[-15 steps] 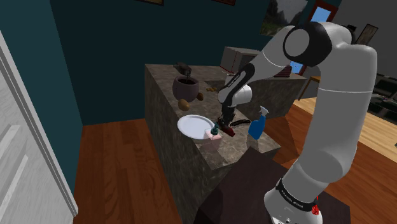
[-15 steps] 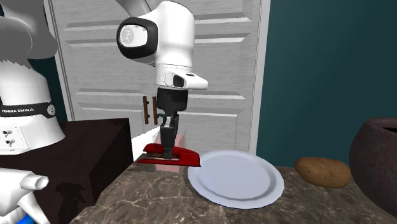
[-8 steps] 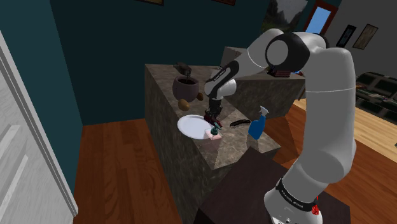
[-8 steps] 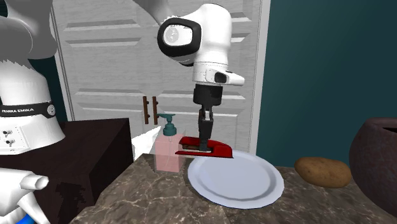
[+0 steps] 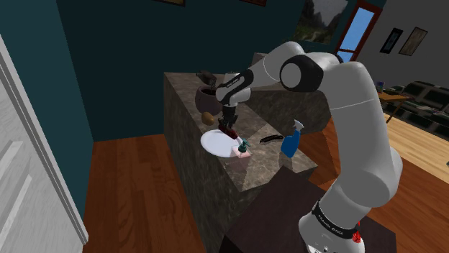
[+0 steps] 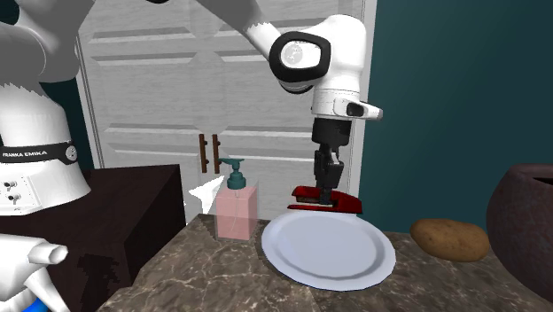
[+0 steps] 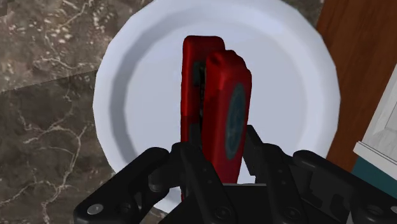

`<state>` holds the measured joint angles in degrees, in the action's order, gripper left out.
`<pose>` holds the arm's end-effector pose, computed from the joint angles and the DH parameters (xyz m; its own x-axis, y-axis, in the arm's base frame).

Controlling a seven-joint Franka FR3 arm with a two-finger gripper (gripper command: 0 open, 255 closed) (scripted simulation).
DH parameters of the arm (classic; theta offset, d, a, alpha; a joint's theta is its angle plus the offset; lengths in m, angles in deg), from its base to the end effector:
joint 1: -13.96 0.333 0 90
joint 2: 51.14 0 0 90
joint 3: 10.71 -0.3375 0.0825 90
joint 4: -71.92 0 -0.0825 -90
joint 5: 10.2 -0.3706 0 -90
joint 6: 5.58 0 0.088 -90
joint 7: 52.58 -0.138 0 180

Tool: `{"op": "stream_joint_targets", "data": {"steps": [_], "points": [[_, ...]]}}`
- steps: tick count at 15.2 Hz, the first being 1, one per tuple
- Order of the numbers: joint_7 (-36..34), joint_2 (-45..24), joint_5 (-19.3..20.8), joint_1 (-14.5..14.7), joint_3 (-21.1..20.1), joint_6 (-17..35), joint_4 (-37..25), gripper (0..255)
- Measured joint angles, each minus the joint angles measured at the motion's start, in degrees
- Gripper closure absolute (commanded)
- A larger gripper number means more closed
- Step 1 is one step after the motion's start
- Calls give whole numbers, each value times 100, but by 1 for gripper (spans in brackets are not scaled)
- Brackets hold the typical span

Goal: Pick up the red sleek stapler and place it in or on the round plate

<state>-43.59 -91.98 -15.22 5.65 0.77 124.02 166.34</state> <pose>0.6442 -0.2124 0.1907 0.9744 -0.2053 -0.0920 -0.2009 -0.9781 0.0543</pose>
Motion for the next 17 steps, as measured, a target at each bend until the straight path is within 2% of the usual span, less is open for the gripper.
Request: {"op": "stream_joint_targets", "data": {"steps": [17], "points": [[-2, -866, -109, -82, -115, 543, -318, 255]]}}
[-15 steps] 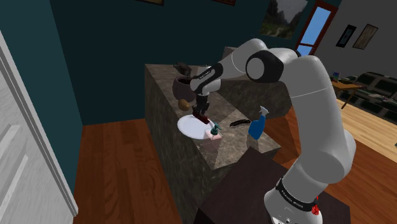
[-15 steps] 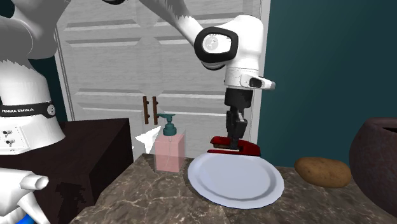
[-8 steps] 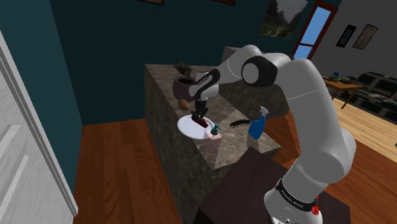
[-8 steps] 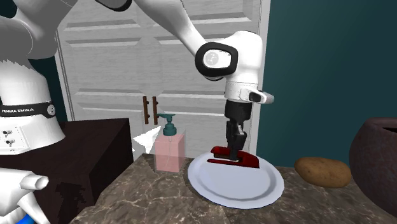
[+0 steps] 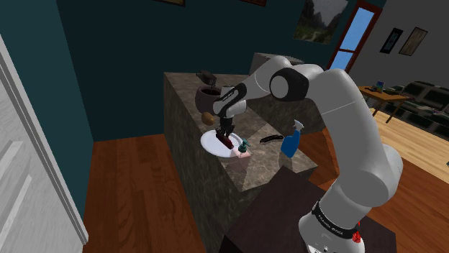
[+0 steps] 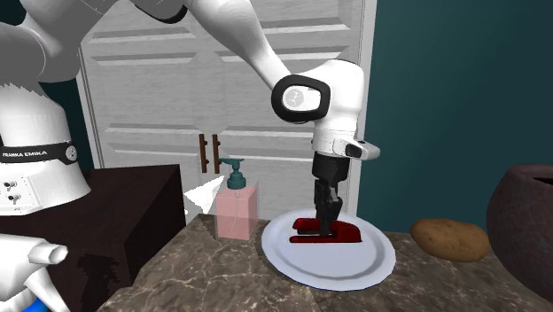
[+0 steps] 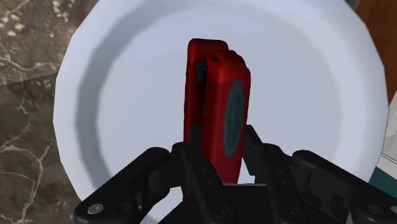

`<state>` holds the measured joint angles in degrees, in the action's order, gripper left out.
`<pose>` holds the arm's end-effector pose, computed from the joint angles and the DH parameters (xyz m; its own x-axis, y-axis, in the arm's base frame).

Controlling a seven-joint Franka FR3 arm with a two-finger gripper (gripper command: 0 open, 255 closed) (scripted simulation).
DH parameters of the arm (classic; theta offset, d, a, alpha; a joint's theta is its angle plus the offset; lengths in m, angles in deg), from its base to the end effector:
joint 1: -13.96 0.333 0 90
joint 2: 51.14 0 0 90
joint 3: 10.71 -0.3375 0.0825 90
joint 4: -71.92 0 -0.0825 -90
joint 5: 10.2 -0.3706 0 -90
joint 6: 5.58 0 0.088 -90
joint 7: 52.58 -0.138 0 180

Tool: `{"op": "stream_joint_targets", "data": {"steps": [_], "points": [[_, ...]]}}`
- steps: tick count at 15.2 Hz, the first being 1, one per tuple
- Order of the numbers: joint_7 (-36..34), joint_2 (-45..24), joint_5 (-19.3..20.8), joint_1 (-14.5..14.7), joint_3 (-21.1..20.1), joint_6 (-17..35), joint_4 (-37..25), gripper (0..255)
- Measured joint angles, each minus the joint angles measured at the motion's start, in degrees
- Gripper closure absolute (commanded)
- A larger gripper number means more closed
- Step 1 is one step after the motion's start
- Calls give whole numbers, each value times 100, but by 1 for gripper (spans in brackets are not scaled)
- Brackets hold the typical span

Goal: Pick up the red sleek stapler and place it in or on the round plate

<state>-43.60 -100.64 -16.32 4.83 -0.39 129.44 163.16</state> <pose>0.6511 -0.2123 0.1158 0.9742 -0.2056 -0.0927 -0.2012 -0.9780 0.0542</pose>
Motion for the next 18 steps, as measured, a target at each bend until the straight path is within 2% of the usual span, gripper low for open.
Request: {"op": "stream_joint_targets", "data": {"steps": [3, 4, 10, 14, 18], "points": [[0, -2, 0, -1, 0, 2, -3, 255], [0, -3, 0, -1, 0, 2, -3, 0], [0, -4, -1, 0, -1, 3, -4, 0], [-22, 382, 52, 48, 54, -346, 28, 0], [-36, 489, 66, 69, 65, -434, 50, 0]]}}
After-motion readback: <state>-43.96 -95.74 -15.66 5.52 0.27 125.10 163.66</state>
